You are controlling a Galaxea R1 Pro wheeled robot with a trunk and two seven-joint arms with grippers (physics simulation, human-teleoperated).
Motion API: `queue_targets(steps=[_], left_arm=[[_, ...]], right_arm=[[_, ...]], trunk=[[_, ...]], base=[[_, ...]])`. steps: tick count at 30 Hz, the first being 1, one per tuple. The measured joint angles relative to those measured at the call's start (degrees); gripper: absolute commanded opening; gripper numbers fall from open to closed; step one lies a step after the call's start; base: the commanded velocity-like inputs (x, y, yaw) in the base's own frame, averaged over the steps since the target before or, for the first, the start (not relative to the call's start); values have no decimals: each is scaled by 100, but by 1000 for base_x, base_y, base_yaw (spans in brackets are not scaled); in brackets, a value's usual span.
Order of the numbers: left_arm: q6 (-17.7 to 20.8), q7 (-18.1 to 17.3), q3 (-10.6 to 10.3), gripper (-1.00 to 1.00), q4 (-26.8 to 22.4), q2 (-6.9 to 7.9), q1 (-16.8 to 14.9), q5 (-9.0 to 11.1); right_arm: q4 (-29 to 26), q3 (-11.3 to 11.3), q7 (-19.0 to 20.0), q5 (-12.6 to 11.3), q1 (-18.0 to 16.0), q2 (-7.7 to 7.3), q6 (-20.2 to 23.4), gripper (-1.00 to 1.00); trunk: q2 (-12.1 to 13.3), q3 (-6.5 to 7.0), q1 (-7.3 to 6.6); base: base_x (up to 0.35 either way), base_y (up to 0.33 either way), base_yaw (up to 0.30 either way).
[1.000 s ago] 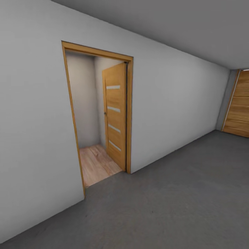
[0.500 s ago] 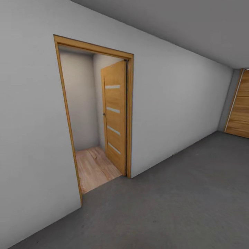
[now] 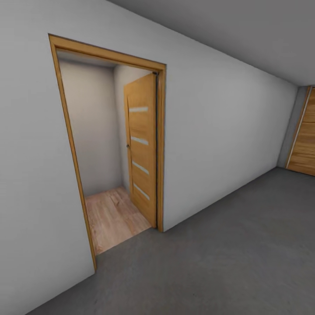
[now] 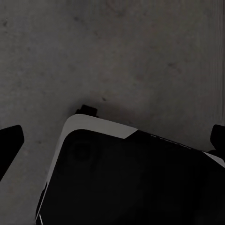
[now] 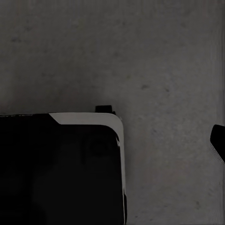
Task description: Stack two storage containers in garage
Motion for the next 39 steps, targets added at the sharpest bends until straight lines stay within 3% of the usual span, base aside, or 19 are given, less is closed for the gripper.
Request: queue_targets(steps=[9,24,39], left_arm=[[0,0,0,100,0,0,-3,0],[0,0,1,100,-1,1,1,1],[0,0,-3,100,0,1,-1,0]], right_arm=[[0,-9,6,-11,0,-6,-18,100],[0,6,6,23,-1,-9,-17,100],[0,14,-68,7,0,-61,7,100]], trunk=[[0,0,0],[0,0,0],[0,0,0]], base=[[316,-120,27],[316,-102,241],[316,-100,14]])
